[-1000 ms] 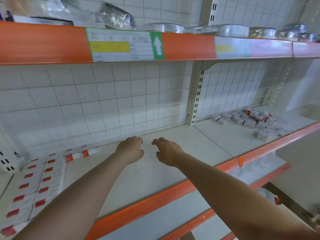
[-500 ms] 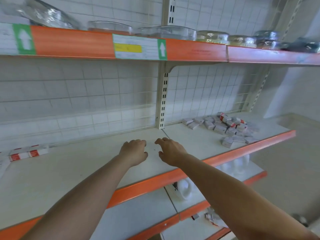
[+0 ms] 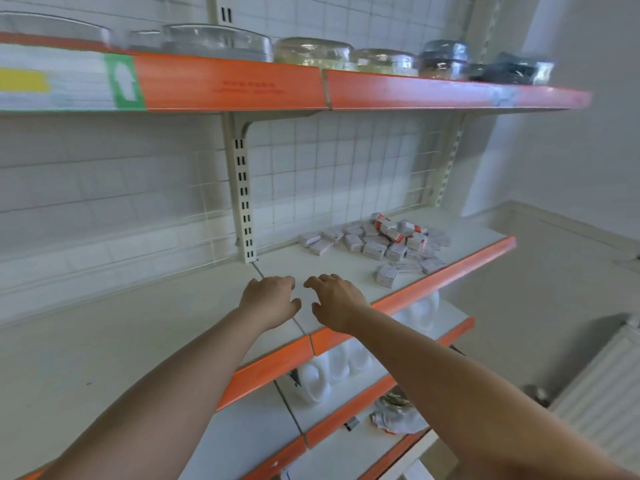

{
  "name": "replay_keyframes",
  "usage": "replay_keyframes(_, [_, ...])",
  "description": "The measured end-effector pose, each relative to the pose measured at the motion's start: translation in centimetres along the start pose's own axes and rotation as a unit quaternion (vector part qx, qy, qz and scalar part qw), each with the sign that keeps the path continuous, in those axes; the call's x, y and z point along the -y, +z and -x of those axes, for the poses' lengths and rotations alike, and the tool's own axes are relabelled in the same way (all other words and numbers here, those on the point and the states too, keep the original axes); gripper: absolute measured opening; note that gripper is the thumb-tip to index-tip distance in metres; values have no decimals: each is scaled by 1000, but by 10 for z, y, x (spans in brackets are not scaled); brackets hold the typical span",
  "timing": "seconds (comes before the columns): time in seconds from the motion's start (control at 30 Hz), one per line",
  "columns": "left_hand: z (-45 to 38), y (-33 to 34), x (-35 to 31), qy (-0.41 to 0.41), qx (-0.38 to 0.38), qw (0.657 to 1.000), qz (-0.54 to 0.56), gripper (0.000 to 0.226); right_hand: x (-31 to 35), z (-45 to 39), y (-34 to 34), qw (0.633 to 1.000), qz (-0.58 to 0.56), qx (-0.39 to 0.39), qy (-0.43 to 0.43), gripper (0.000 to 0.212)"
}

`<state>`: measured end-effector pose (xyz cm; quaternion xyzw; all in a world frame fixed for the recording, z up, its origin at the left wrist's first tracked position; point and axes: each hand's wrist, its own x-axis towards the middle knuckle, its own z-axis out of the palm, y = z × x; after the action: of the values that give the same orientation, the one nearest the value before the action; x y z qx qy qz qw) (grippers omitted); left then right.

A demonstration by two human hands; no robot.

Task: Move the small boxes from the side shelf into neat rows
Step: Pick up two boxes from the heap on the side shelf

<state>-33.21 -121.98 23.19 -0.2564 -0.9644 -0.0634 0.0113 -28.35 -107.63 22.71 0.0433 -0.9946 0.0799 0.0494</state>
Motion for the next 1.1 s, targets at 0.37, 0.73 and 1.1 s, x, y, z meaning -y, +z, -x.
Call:
replay_keyframes(0.37, [-93,8,-57,65,27,997,7,45,-94,-29,-10,995,7,0,98,48])
replay_keyframes(0.73, [-170,8,-101,100,35,994,2,39,-163,-59,-20,990,19,-5,141,48])
replay_keyframes(1.1, [-238,33,-162,47,43,998,0,44,-274,-87,-25,995,21,9,99,46])
